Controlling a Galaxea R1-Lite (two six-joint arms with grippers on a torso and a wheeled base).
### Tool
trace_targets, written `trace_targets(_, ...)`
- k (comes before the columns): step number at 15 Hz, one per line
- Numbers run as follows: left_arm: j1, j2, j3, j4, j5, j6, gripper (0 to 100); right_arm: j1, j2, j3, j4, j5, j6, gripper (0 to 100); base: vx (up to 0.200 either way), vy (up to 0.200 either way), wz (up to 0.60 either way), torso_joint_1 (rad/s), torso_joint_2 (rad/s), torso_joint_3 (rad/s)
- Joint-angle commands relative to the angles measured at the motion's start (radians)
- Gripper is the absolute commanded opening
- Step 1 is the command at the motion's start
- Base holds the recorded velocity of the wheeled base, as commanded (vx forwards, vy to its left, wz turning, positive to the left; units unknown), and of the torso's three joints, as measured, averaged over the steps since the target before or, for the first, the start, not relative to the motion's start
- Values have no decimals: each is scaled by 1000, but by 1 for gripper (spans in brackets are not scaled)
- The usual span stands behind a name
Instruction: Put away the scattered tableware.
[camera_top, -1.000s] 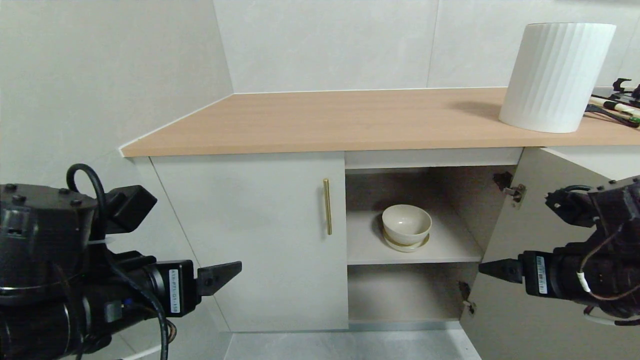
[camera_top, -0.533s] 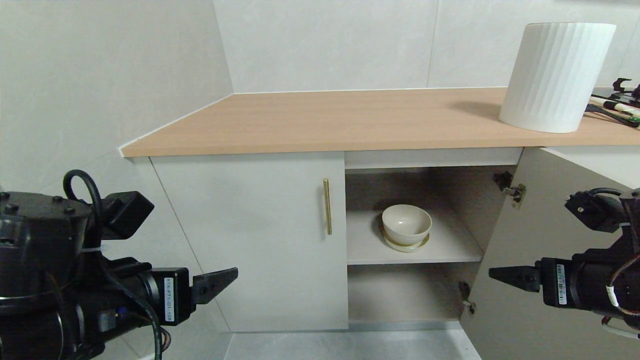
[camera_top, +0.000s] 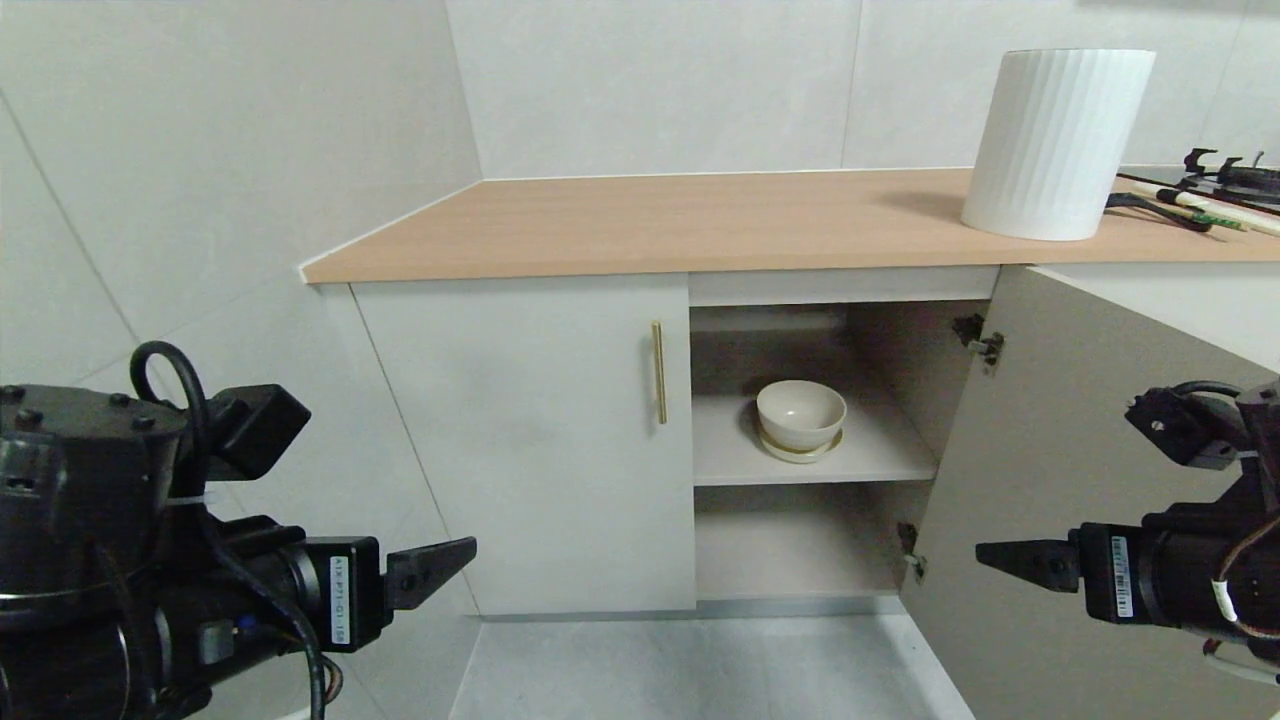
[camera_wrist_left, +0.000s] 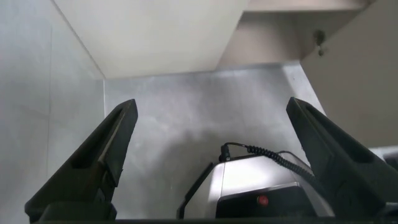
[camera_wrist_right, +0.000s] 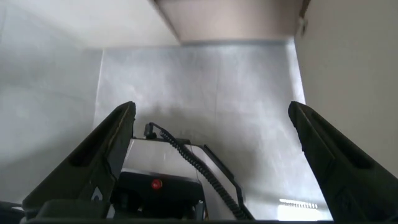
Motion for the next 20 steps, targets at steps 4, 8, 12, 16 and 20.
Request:
trace_targets(4,0,3,2,0,0,1,100,1,20,3,1,5,-1,100,-200,0,0,2,0,5)
trace_targets(8,0,3,3,2,2,1,100,1,22,9,0,5,-3,100,0,0,0,0,0,0)
trace_targets(12,0,5,6,0,0,2,100,0,20,9,1,4,-3,100,0,0,0,0,0,0)
trace_targets(16,0,7,6,0,2,4,100,0,14,4,33,-1,-6,100,0,0,0,0,0,0)
trace_targets(20,0,10,8,0,3,18,100,-2,-32,-2,151,-1,-95,100,0,-200,0,0,4,2)
